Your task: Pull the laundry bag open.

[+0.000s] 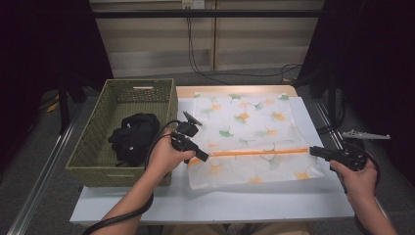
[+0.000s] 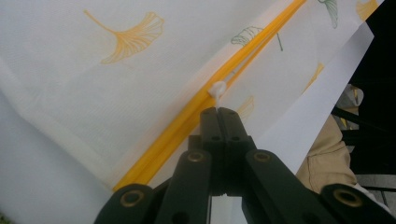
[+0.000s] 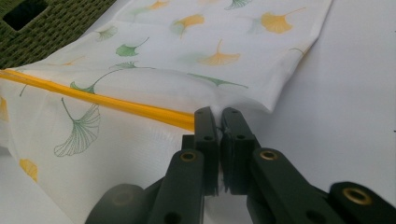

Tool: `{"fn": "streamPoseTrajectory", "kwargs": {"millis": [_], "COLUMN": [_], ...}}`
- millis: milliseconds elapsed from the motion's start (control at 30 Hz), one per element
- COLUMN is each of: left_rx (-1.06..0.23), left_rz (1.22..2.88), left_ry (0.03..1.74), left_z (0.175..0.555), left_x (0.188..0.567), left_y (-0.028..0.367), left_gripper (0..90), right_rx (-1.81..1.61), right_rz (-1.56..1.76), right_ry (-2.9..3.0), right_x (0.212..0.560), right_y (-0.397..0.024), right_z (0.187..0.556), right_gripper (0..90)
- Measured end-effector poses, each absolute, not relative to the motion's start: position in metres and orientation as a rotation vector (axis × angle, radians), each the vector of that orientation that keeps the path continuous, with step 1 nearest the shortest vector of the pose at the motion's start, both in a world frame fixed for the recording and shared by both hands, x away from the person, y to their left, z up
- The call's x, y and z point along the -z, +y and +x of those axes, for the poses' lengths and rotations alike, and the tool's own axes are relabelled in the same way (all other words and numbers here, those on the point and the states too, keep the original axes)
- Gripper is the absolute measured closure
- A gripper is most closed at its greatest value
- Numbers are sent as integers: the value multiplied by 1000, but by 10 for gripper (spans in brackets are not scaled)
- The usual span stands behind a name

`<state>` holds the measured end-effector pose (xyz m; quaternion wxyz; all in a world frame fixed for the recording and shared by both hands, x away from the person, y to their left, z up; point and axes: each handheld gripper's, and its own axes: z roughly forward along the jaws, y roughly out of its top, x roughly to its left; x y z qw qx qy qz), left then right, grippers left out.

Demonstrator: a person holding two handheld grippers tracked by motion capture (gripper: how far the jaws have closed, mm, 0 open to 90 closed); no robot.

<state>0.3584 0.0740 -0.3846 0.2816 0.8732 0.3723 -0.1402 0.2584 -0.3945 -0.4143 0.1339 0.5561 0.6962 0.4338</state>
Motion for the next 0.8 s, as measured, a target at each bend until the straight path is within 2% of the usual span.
{"fn": "streamPoseTrajectory", "kwargs": {"millis": [600, 800], "left_rx": [352, 342], "left_rz": [2333, 2378], "left_ry": [1044, 1012], "left_z": [359, 362], "left_x": [377, 373], "left_y": [82, 89], "left_gripper": [900, 900], "right_rx": [-1260, -1262], "right_rz": [1618, 1617], "right_ry": [2011, 2006], "right_x": [414, 415], "right_y": [-395, -396], "right_z": [259, 259], "right_gripper": [864, 864]}}
